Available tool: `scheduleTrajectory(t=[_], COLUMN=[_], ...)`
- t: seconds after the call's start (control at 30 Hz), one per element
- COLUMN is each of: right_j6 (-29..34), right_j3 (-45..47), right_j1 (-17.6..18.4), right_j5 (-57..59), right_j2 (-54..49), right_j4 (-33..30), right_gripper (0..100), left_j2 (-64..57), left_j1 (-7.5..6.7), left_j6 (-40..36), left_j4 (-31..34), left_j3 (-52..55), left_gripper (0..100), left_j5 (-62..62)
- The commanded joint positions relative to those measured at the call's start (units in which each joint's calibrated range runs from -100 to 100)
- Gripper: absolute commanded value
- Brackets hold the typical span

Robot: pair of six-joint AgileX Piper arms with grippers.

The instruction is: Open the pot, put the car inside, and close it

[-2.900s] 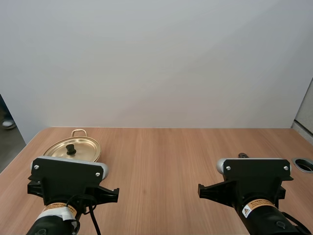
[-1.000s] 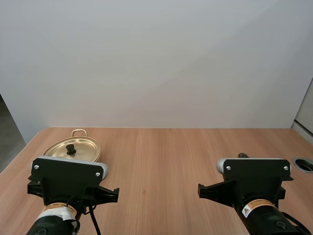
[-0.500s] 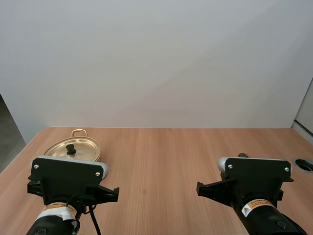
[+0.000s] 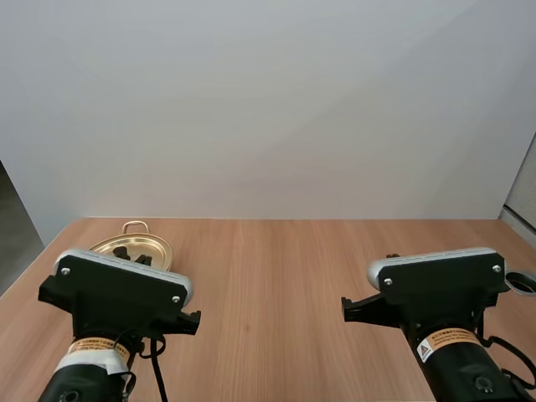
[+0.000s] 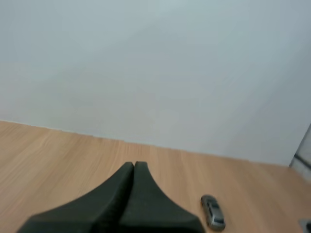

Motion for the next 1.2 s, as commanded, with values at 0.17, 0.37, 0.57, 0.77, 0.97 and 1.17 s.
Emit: scheduleTrajectory(t=[0.17, 0.37, 0.57, 0.77, 0.97, 1.17], right_j6=[-9.32, -8.91, -2.25, 19.28, 17.58, 6.55], right_j3=[-0.44, -23.32, -54.51, -78.69, -82.60, -82.60], right_j1=[-0.02, -0.02, -0.05, -0.05, -0.45, -8.90], right_j5=[-29.04, 1.01, 33.71, 62.94, 74.60, 75.68], right_j2=[0.00, 7.22, 32.01, 54.96, 67.22, 75.04], right_j4=[-14.68, 4.78, 2.87, -20.63, -25.40, -4.45], right_gripper=[0, 0, 0, 0, 0, 0], left_j2=[0.00, 7.22, 29.74, 49.44, 58.78, 66.92], left_j1=[-0.04, -0.04, -0.04, -0.04, 0.50, 5.75], left_j6=[-2.14, -12.98, -18.85, -18.37, -14.66, -11.63], left_j4=[11.76, 8.03, 7.90, 7.82, 7.16, 6.73], left_j3=[-10.24, -28.11, -50.60, -71.95, -79.47, -79.16], left_gripper=[0, 0, 0, 0, 0, 0], left_j5=[-6.50, 28.90, 49.99, 69.33, 72.24, 73.54])
